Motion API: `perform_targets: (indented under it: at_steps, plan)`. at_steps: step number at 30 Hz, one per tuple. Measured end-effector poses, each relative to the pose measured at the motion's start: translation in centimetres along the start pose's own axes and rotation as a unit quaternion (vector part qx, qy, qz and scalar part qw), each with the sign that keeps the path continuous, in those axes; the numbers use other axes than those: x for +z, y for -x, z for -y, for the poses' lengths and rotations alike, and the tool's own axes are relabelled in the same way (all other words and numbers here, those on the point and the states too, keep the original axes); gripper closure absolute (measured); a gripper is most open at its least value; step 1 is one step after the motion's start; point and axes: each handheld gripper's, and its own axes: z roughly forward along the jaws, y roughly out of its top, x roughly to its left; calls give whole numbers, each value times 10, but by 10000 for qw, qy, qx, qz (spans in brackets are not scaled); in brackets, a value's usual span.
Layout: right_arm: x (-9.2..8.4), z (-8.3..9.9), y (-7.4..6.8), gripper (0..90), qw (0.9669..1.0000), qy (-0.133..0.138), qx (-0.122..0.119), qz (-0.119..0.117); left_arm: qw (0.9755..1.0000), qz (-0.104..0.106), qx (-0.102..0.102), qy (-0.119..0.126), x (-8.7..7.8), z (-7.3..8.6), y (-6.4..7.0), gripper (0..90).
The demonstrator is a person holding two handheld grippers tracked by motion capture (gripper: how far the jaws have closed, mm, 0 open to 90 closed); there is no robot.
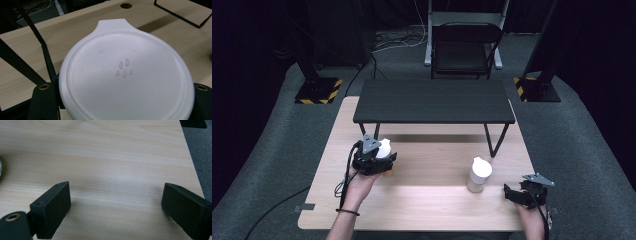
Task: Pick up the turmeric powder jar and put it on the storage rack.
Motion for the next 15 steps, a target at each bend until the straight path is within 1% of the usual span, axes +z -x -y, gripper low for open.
perform_targets:
  at_steps: [4,8,15]
  plan:
    - [0,0,0,77,10000,1,-4,0,9999,-98,108,67,-8,-9,2,299]
    - [0,0,0,77,10000,2,-5,2,9998,-107,90,156,-16,-17,0,299]
    - [0,0,0,77,10000,1,-4,3,9996,-109,119,224,-27,-35,-3,300]
